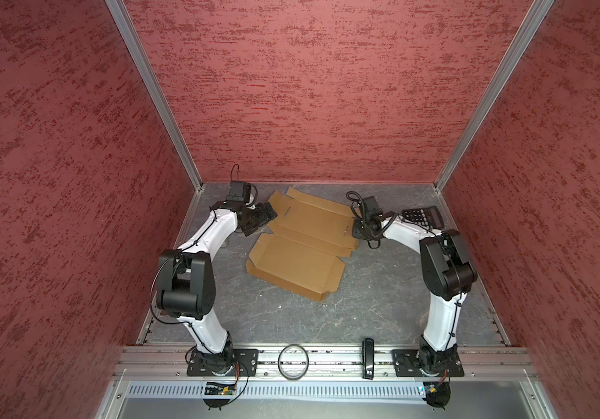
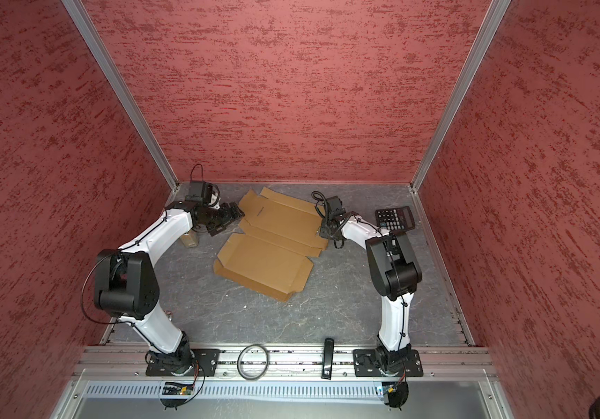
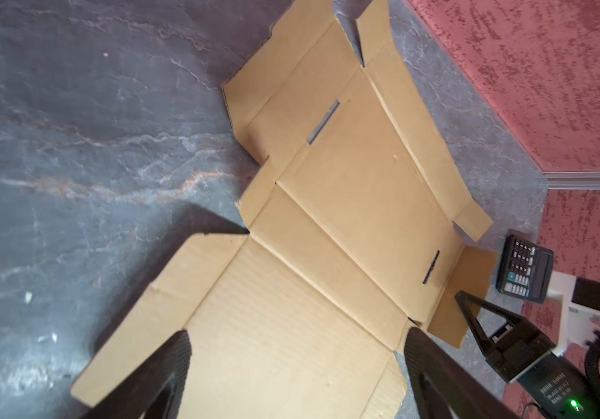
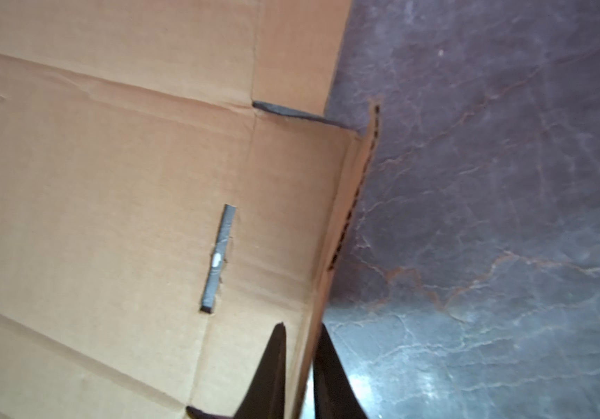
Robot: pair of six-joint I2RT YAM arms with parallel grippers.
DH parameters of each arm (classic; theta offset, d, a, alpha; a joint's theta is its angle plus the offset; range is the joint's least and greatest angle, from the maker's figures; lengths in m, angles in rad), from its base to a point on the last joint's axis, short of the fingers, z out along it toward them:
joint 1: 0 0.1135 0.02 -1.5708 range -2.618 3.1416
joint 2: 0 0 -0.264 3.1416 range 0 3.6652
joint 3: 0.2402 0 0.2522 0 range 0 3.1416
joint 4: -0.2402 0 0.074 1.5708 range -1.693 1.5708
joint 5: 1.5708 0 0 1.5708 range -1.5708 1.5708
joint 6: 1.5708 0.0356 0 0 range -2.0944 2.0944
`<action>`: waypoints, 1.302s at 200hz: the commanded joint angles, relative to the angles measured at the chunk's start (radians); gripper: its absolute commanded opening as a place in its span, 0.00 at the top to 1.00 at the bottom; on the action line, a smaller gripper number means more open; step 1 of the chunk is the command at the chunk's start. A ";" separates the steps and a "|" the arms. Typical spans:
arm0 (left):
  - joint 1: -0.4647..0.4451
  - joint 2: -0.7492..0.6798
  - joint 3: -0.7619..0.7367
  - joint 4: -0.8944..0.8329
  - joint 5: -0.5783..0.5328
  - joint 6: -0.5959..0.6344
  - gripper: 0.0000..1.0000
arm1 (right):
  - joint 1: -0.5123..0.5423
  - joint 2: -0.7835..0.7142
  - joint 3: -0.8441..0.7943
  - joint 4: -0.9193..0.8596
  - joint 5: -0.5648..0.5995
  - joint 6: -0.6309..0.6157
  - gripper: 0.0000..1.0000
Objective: Fold the paper box
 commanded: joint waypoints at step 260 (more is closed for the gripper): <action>-0.013 0.409 0.447 -0.233 0.010 0.168 0.20 | -0.089 0.007 0.117 0.006 -0.035 -0.421 0.91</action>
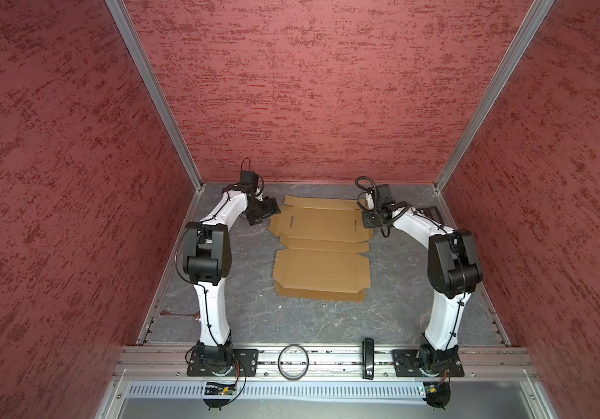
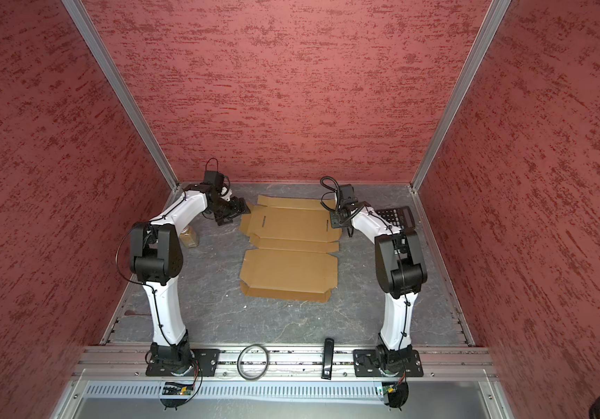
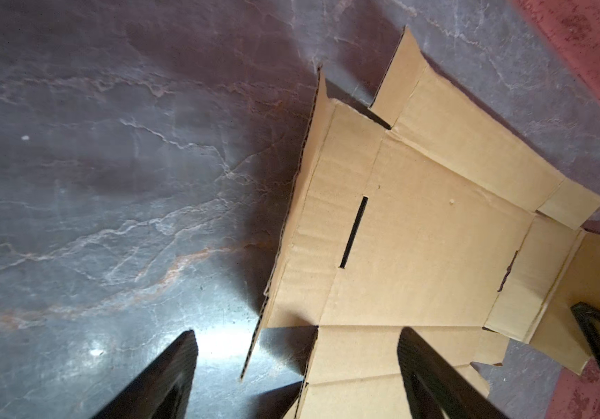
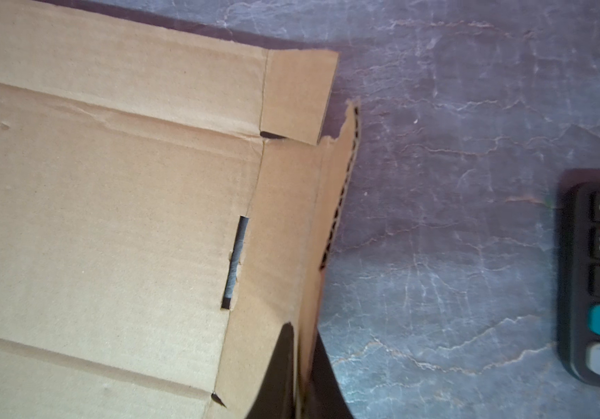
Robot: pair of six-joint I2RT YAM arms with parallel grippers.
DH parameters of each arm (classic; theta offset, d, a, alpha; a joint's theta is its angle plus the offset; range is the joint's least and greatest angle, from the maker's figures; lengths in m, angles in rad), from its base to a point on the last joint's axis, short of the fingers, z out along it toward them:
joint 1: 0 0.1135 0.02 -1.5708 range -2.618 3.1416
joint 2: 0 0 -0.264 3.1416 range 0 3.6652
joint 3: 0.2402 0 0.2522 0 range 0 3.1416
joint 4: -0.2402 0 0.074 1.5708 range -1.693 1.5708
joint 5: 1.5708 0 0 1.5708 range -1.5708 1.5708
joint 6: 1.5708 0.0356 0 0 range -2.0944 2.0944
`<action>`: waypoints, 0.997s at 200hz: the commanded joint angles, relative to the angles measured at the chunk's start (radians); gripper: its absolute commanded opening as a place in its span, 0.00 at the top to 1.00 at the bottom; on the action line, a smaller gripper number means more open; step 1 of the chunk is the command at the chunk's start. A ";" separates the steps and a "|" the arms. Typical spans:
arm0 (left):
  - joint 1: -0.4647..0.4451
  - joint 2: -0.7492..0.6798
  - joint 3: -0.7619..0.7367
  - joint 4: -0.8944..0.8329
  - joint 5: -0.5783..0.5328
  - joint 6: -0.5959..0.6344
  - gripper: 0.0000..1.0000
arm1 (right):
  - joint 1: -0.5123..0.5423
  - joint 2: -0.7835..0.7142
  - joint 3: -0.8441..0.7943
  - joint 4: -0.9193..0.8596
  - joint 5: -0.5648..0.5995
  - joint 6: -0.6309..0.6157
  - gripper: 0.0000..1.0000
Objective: Fold the paper box
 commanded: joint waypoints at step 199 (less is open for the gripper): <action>-0.039 0.289 0.351 -0.192 -0.053 0.042 0.62 | 0.002 0.033 0.004 0.045 -0.061 -0.039 0.90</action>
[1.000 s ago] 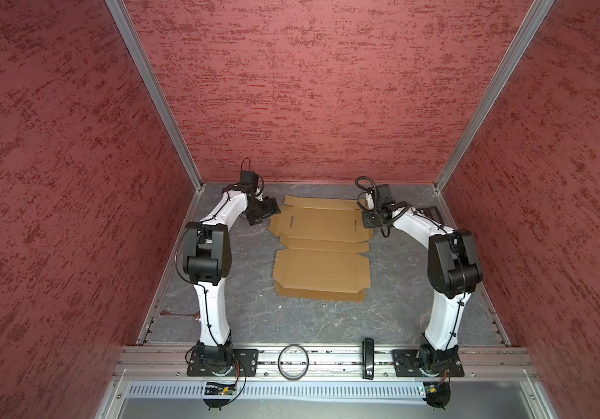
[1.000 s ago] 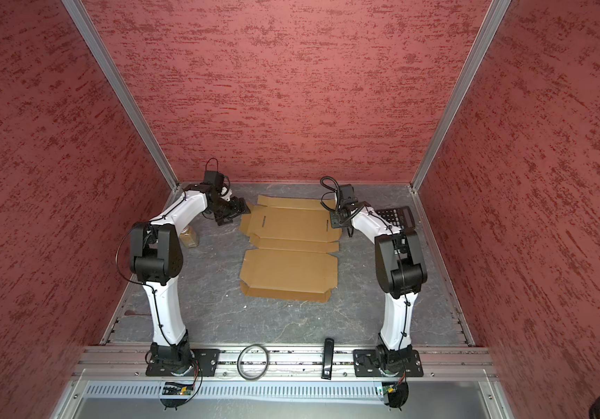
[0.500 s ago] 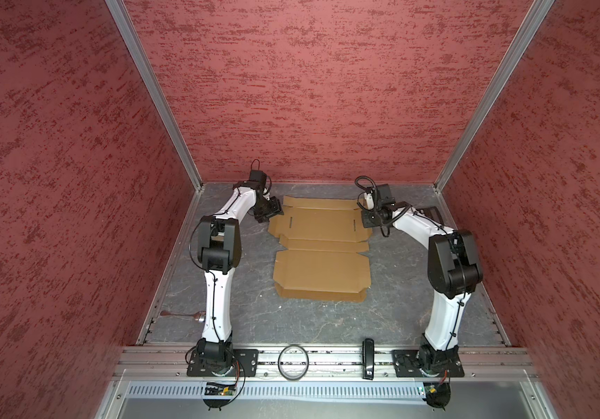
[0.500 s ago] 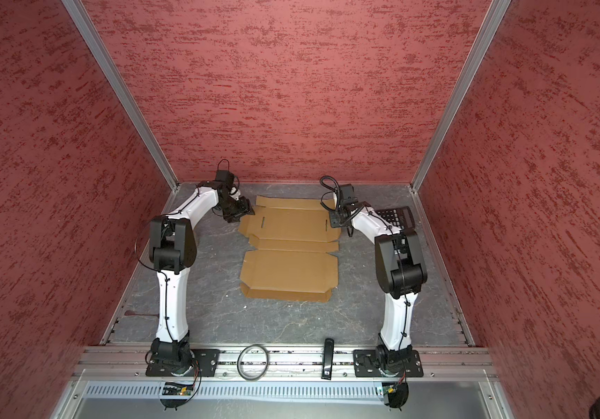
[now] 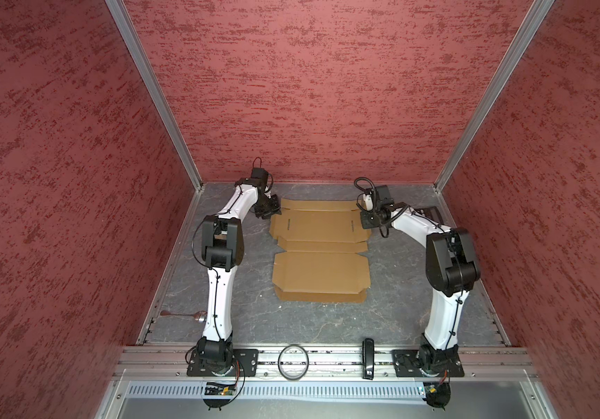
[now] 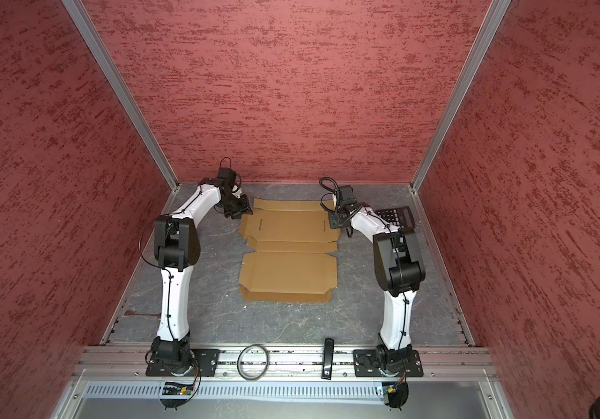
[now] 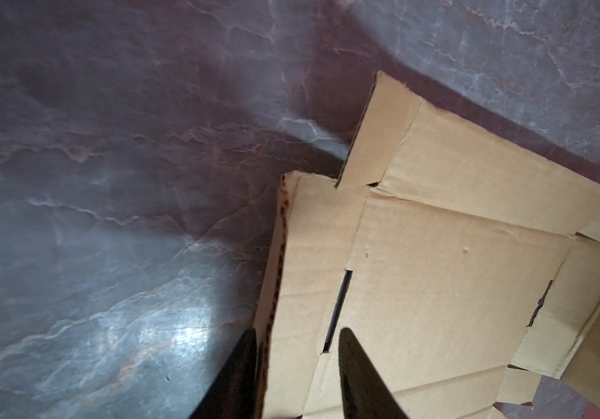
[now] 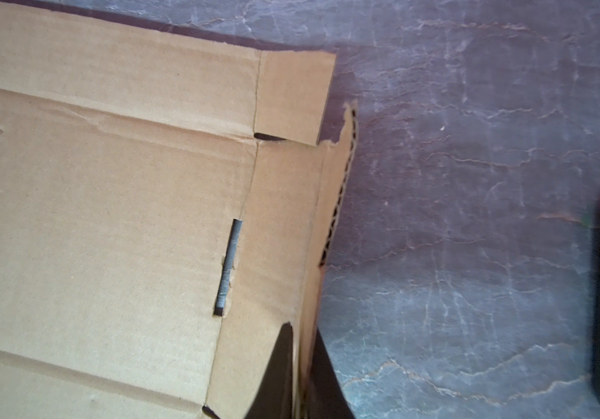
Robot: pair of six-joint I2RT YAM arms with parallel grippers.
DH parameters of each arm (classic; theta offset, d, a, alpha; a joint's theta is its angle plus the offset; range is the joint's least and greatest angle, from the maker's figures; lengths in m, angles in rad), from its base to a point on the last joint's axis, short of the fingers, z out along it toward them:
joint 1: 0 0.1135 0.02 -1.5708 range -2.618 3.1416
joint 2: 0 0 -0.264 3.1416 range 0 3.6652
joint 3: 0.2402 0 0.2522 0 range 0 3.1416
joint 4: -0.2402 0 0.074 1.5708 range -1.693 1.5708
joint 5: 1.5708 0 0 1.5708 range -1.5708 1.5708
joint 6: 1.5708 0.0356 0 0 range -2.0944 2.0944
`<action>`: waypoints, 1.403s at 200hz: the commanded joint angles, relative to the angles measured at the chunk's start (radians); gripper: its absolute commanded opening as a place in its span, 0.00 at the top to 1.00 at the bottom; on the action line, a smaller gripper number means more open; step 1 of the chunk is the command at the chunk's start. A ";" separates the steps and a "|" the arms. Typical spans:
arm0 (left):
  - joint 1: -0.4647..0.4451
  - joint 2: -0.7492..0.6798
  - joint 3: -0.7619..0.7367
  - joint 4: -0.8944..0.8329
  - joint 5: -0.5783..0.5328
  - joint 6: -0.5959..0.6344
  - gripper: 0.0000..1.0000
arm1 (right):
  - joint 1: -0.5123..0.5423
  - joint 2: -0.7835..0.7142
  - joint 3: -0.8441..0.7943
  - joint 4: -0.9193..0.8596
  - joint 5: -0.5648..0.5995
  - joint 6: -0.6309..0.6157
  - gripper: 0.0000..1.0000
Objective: Fold the paper box
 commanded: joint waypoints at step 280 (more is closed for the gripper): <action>-0.003 -0.304 -0.476 0.408 -0.109 -0.088 1.00 | -0.007 -0.345 -0.076 0.035 0.030 0.356 0.01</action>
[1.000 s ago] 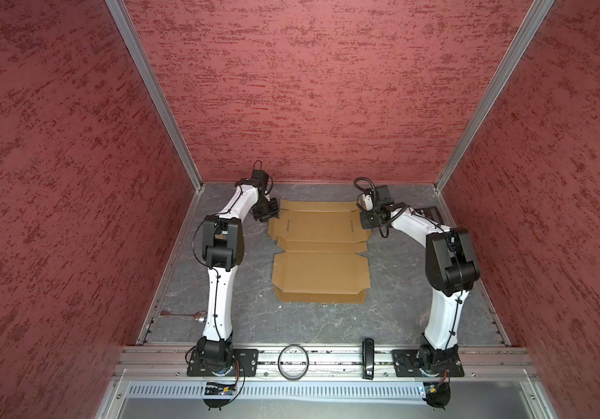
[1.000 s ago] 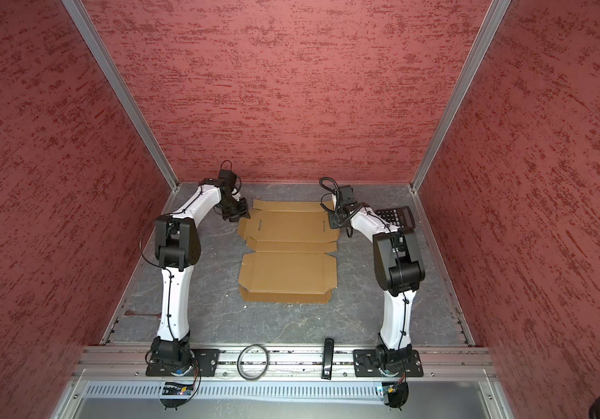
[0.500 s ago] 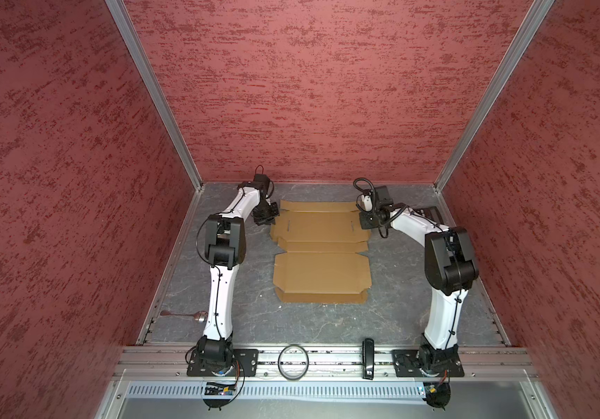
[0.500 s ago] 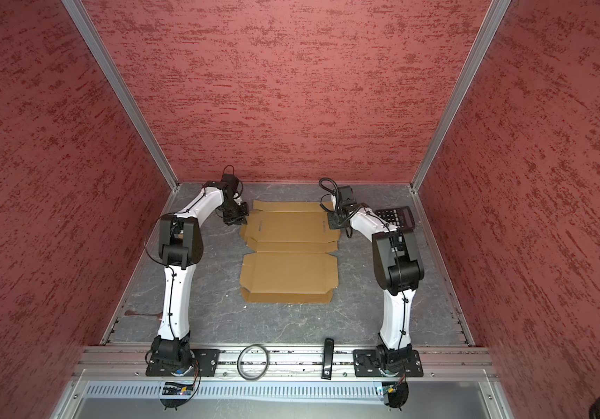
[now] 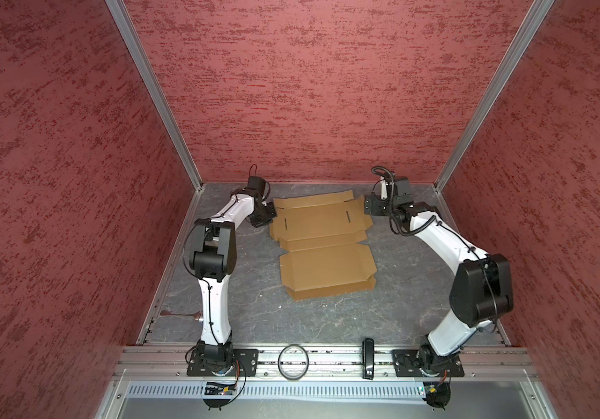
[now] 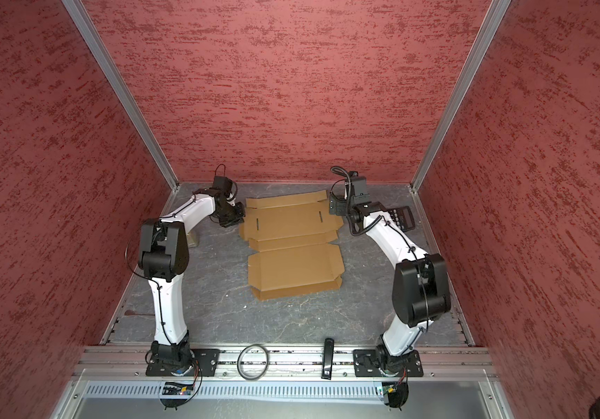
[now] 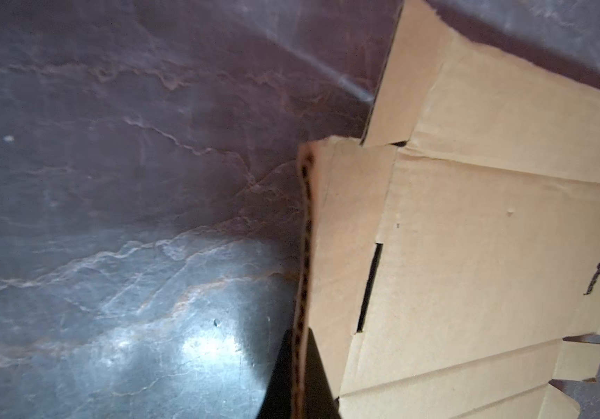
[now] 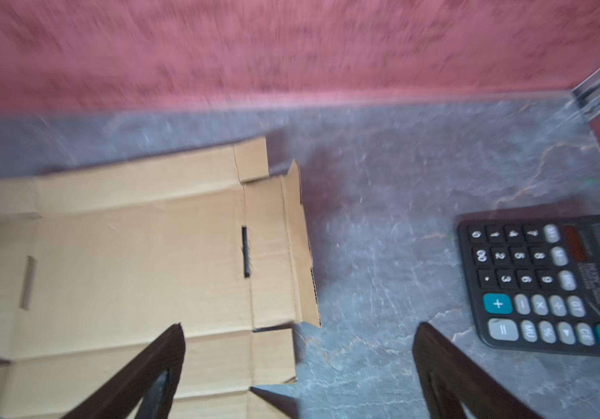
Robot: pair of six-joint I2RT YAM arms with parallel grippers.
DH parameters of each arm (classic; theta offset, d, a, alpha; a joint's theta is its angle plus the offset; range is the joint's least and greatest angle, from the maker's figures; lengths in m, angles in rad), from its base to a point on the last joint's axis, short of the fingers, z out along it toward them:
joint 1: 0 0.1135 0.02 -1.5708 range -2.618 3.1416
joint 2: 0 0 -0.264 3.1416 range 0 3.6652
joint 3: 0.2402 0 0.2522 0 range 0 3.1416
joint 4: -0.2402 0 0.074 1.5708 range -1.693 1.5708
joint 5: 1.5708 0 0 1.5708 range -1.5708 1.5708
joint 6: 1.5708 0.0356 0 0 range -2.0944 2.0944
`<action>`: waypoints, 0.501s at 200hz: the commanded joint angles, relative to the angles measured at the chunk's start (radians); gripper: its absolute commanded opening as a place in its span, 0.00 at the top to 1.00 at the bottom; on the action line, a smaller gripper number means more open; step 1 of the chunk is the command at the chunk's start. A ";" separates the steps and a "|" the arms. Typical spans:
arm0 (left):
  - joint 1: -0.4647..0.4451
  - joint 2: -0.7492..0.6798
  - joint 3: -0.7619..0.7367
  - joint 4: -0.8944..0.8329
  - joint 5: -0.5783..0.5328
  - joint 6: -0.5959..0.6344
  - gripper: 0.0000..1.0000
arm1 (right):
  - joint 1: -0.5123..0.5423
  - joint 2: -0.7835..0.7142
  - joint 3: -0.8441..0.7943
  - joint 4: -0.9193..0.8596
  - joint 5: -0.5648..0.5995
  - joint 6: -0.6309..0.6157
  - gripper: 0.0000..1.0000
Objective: Fold the paper box
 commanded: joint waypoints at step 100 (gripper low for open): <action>-0.145 -0.382 -0.507 0.535 -0.208 -0.012 1.00 | 0.137 -0.092 -0.212 0.337 -0.223 0.971 0.25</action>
